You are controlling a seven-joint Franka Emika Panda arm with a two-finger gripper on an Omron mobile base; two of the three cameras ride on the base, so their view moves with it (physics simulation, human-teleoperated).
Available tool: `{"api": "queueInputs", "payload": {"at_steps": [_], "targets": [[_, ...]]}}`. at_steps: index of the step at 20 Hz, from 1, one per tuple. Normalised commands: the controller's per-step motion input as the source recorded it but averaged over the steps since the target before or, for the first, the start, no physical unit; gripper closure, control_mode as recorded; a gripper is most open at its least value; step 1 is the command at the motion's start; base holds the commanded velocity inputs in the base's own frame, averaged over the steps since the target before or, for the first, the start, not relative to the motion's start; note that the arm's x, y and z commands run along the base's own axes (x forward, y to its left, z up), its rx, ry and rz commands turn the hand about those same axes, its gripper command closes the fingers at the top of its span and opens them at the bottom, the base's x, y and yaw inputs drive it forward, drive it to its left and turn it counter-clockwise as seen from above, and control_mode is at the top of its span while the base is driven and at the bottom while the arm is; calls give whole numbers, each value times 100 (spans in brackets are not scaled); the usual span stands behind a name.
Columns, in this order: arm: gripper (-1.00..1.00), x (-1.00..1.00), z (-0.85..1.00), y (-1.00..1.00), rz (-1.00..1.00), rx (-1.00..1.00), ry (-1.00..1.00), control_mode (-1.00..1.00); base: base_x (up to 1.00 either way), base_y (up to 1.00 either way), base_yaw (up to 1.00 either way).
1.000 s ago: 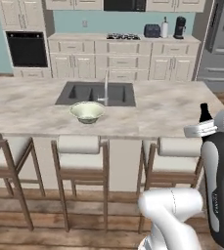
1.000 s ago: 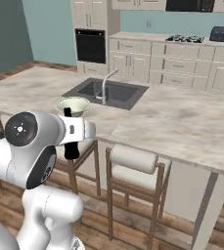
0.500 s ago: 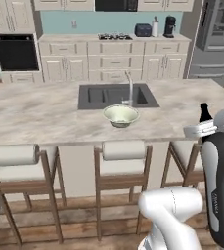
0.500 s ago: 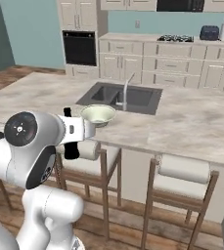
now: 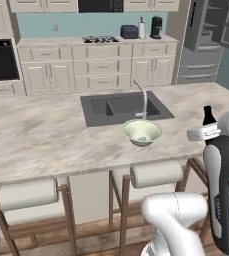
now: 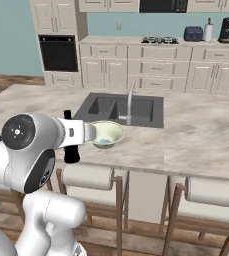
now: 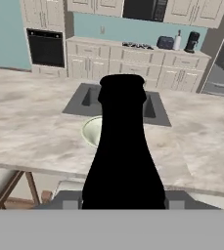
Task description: Open the fridge, grab two sodas, and place both sodas inside the bowl with ice on the dining counter.
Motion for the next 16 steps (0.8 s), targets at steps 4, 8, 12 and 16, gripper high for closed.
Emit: {"api": "queueInputs", "payload": {"at_steps": [4, 8, 12, 16], "targets": [[100, 0, 0, 0, 0, 0, 0, 100, 78, 0, -15], [100, 22, 0, 0, -1, 0, 3, -100, 57, 0, -8], [100, 100, -4, 14, 0, 0, 19, -100, 0, 0, 0], [100, 100, -23, 42, 3, -1, 21, -100, 0, 0, 0]]}}
